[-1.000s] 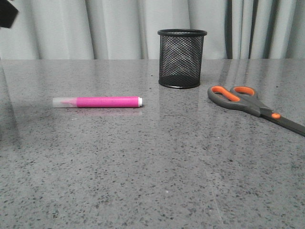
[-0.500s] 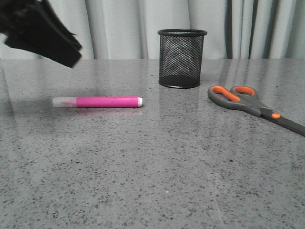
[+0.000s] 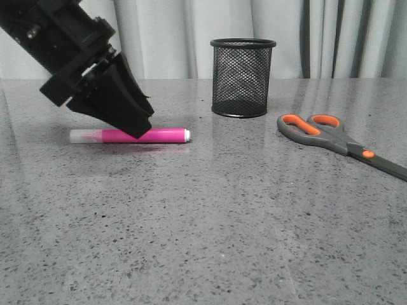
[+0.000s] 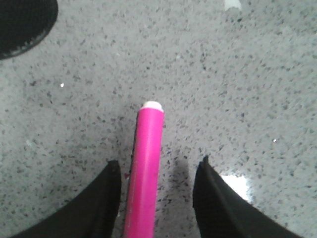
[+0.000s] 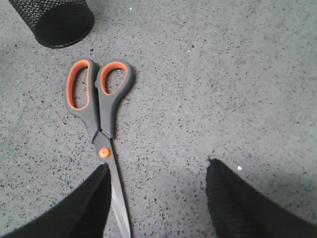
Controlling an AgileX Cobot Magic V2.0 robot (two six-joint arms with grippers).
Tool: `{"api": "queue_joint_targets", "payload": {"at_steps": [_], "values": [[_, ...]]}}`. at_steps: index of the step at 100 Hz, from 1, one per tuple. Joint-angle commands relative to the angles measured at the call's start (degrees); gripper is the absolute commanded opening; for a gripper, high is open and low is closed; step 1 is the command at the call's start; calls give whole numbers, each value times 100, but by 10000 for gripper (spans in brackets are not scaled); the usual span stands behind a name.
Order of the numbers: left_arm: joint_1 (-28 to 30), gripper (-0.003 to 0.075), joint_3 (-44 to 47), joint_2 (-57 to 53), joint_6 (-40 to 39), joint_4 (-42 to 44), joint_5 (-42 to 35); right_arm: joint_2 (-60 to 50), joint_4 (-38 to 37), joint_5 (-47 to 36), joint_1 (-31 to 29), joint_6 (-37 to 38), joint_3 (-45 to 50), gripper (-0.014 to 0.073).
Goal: Put pen and scissors into bin
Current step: 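Lower the left gripper over the pink marker, then close the left gripper on the pink marker and lift it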
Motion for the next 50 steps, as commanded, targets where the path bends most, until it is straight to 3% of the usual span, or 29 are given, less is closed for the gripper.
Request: {"api": "queue_joint_targets", "payload": {"at_steps": [1, 50], "values": [[-47, 316, -188, -198, 11, -243, -75, -1, 32, -292, -4, -76, -213, 381], [-47, 316, -188, -196, 11, 94, -157, -1, 32, -292, -4, -76, -213, 381]]}}
